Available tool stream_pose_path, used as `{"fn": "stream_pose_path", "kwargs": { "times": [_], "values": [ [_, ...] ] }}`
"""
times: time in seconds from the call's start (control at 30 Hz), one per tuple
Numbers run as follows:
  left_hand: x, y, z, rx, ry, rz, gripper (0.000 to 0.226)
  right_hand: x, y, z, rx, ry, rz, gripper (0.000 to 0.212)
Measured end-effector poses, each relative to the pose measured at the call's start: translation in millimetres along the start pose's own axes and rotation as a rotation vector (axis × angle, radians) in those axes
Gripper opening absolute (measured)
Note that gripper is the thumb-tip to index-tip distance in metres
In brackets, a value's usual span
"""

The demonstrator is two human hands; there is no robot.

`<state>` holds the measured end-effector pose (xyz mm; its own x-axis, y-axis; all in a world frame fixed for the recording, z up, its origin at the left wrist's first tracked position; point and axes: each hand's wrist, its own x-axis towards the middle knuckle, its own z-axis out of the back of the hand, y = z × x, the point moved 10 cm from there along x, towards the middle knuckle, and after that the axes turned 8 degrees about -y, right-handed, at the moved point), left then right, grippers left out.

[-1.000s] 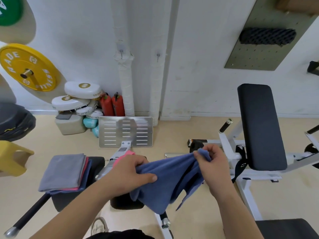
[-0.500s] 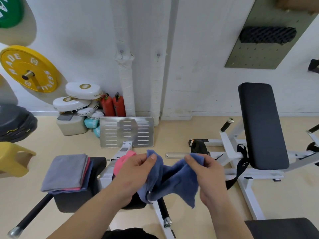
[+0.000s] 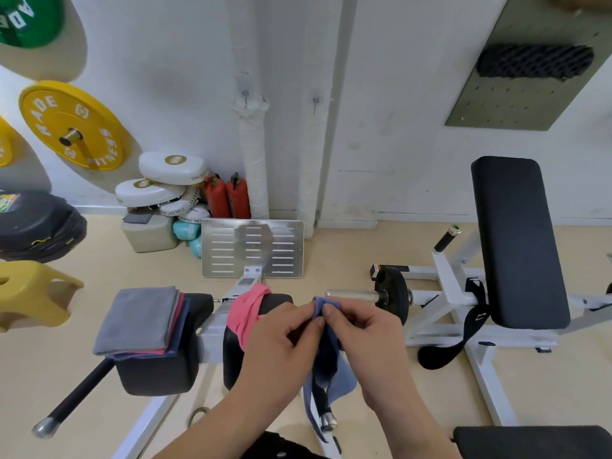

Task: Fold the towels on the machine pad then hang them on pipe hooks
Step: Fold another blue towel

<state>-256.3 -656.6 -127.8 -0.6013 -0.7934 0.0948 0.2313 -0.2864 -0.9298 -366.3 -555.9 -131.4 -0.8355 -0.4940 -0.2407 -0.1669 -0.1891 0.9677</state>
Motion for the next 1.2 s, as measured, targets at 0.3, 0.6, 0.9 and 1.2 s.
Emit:
{"fn": "stream_pose_path", "kwargs": {
  "times": [0.3, 0.6, 0.9, 1.2],
  "values": [
    [-0.9, 2.1, 5.7, 0.086, -0.029, -0.081, 0.025, -2.7, 3.7, -19.7, -0.180, 0.166, 0.124, 0.040],
    [0.1, -9.8, 7.8, -0.054, 0.075, -0.060, 0.020, 0.2, 1.6, -6.3, 0.067, 0.120, -0.010, 0.025],
    [-0.2, -7.7, 8.7, -0.027, 0.070, -0.125, 0.028, -1.1, 26.2, -10.1, -0.280, 0.165, 0.290, 0.024],
    [0.5, 6.7, 0.1, 0.118, 0.077, -0.075, 0.011, -5.4, 29.3, -9.8, -0.394, 0.135, 0.376, 0.016]
  ]
}}
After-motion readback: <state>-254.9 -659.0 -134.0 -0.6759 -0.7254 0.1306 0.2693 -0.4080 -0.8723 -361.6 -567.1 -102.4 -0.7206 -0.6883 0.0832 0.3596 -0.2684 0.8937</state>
